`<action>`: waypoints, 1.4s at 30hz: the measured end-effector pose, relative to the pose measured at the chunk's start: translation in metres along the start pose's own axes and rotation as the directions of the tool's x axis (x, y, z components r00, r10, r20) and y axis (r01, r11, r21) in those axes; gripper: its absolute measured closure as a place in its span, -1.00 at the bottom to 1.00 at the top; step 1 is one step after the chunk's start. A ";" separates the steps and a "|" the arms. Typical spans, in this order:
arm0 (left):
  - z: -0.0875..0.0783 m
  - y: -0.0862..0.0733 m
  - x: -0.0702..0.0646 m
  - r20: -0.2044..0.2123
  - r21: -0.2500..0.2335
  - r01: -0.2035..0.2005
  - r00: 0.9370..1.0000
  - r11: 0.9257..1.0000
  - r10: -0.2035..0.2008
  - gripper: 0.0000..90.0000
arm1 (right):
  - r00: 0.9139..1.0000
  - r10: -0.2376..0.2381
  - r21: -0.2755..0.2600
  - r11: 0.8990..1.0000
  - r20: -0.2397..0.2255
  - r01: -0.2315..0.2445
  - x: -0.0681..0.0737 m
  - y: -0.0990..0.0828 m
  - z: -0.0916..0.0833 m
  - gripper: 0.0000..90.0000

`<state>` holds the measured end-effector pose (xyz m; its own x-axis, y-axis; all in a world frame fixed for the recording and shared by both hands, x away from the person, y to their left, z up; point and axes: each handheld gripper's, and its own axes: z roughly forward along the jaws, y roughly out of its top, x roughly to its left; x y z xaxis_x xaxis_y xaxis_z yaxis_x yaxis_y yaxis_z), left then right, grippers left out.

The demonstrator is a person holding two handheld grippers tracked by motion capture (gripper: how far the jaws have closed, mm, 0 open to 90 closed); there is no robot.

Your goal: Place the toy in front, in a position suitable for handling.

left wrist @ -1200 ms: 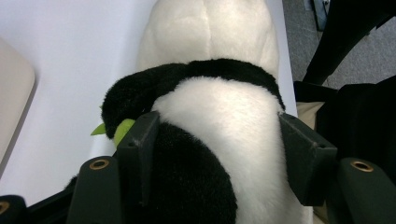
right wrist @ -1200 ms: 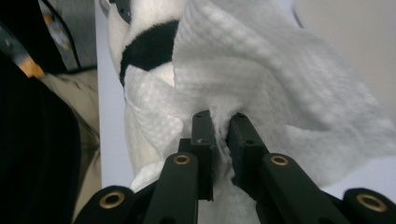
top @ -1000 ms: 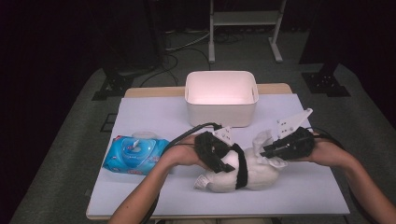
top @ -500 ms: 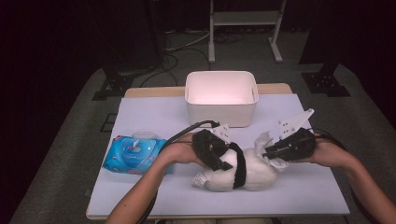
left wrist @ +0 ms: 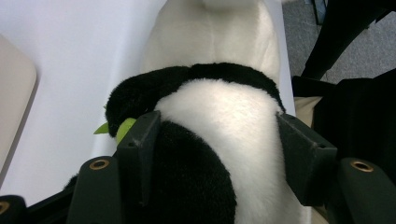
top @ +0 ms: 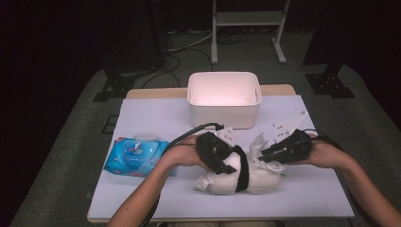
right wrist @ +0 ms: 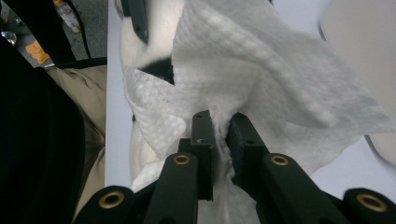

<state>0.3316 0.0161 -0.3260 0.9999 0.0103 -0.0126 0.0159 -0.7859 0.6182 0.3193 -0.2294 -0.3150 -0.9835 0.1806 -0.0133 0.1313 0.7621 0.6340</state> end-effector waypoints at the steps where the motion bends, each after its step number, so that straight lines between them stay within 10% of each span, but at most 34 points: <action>1: 0.000 0.000 0.000 0.001 -0.002 0.002 1.000 1.000 -0.002 -0.21 | 1.000 -0.008 -0.003 1.000 -0.004 0.008 -0.001 0.003 0.003 0.79; 19: -0.020 -0.008 0.003 -0.053 -0.040 0.060 0.997 0.997 -0.062 -0.60 | 1.000 0.007 0.016 1.000 -0.009 -0.007 0.001 -0.001 0.001 0.79; 42: -0.007 -0.011 -0.002 -0.010 -0.051 0.040 0.999 0.998 -0.041 -0.29 | 0.997 -0.038 0.006 0.999 -0.061 0.038 -0.002 0.030 0.029 0.78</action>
<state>0.3295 0.0293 -0.3277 0.9984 0.0484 -0.0304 0.0565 -0.7522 0.6565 0.3284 -0.1887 -0.3188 -0.9935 0.1131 0.0099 0.0942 0.7722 0.6283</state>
